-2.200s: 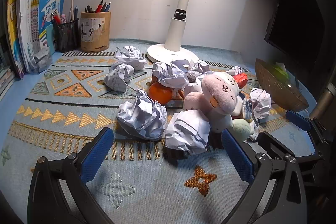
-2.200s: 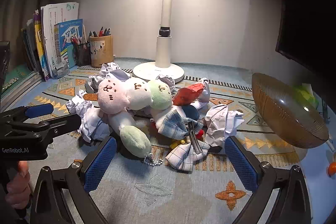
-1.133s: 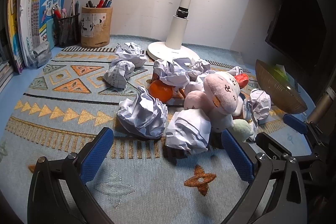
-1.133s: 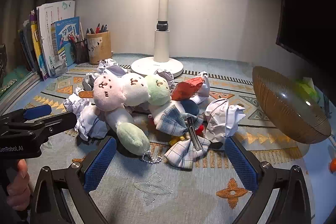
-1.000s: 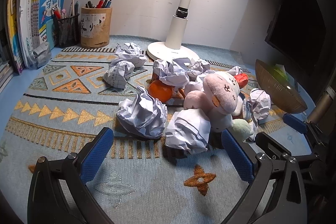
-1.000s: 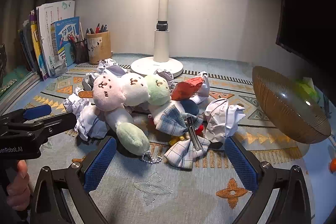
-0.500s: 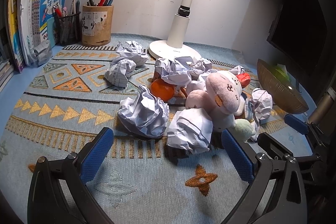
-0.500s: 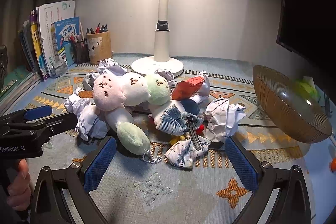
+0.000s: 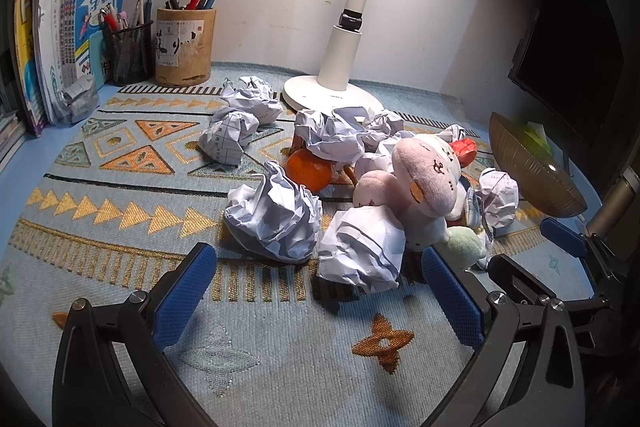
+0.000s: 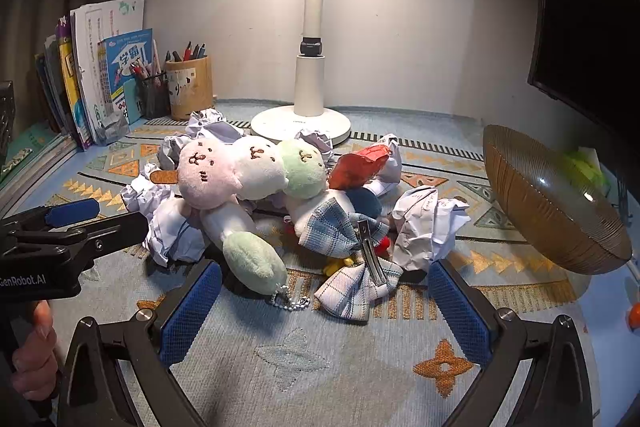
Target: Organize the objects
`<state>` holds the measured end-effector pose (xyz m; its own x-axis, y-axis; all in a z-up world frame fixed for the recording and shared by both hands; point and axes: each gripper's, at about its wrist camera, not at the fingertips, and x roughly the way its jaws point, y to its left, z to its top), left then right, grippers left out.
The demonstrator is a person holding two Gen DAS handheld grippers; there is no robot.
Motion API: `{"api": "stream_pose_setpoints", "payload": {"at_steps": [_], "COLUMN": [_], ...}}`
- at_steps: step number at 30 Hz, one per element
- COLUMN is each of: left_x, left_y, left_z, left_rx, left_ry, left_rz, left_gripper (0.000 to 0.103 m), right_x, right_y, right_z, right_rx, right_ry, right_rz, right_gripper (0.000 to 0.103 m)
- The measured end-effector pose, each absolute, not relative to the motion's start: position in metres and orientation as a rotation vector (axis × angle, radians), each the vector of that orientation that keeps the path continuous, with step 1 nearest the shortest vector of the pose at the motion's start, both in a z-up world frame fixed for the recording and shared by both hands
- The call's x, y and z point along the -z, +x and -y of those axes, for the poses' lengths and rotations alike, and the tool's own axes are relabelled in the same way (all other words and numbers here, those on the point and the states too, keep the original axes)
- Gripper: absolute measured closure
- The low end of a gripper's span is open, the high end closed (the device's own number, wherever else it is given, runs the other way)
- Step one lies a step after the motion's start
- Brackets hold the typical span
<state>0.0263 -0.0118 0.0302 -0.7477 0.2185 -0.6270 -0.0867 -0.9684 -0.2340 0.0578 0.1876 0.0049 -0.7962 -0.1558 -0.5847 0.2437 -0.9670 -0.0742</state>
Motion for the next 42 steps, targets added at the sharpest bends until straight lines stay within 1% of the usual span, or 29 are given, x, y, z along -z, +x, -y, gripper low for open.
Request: {"api": "stream_pose_setpoints", "payload": {"at_steps": [9, 13, 15, 18, 20, 21, 23, 25, 29, 31, 33, 35, 36, 37, 38, 40, 42], "left_x": [-0.03, -0.032, -0.035, -0.045, -0.049, -0.049, -0.044, -0.036, -0.021, -0.016, -0.011, -0.009, -0.01, -0.009, -0.008, -0.008, -0.011], "left_y": [0.026, 0.028, 0.029, 0.033, 0.026, 0.02, 0.006, -0.007, -0.027, -0.032, -0.035, -0.036, -0.037, -0.037, -0.038, -0.038, -0.035], "left_z": [0.013, 0.02, 0.027, 0.037, 0.044, 0.048, 0.054, 0.056, 0.054, 0.053, 0.051, 0.05, 0.051, 0.052, 0.052, 0.052, 0.051], "left_rx": [-2.785, -2.766, -2.754, -2.799, -2.8, -2.798, -2.765, -2.694, -2.599, -2.576, -2.558, -2.548, -2.539, -2.53, -2.52, -2.519, -2.524], "left_ry": [-1.034, -1.017, -1.023, -1.03, -1.076, -1.106, -1.16, -1.187, -1.263, -1.275, -1.284, -1.283, -1.275, -1.269, -1.276, -1.275, -1.252], "left_rz": [0.29, 0.334, 0.346, 0.224, 0.147, 0.141, 0.171, 0.228, 0.32, 0.352, 0.368, 0.389, 0.407, 0.423, 0.432, 0.432, 0.421], "left_gripper": [0.001, 0.001, 0.001, 0.001, 0.001, 0.001, 0.001, 0.001, 0.002, 0.007, 0.011, 0.019, 0.027, 0.037, 0.042, 0.05, 0.054], "right_x": [-0.005, -0.006, -0.008, -0.018, -0.032, -0.04, -0.052, -0.054, -0.037, -0.027, -0.022, -0.018, -0.015, -0.014, -0.012, -0.007, -0.005], "right_y": [0.058, 0.054, 0.05, 0.041, 0.037, 0.035, 0.026, 0.014, -0.012, -0.021, -0.027, -0.034, -0.038, -0.041, -0.045, -0.048, -0.045], "right_z": [-0.187, -0.191, -0.197, -0.211, -0.215, -0.213, -0.203, -0.191, -0.175, -0.172, -0.169, -0.166, -0.164, -0.162, -0.16, -0.158, -0.161], "right_rx": [2.785, 2.761, 2.73, 2.627, 2.603, 2.586, 2.518, 2.452, 2.348, 2.32, 2.312, 2.295, 2.302, 2.321, 2.343, 2.351, 2.348], "right_ry": [0.882, 0.913, 0.95, 1.037, 1.042, 1.031, 1.047, 1.104, 1.279, 1.333, 1.355, 1.369, 1.382, 1.393, 1.402, 1.379, 1.333], "right_rz": [-0.213, -0.176, -0.103, 0.12, 0.236, 0.277, 0.362, 0.448, 0.605, 0.668, 0.724, 0.776, 0.786, 0.779, 0.757, 0.746, 0.758], "right_gripper": [0.0, 0.0, 0.0, 0.006, 0.006, 0.006, 0.007, 0.012, 0.016, 0.018, 0.018, 0.018, 0.02, 0.028, 0.034, 0.041, 0.043]}}
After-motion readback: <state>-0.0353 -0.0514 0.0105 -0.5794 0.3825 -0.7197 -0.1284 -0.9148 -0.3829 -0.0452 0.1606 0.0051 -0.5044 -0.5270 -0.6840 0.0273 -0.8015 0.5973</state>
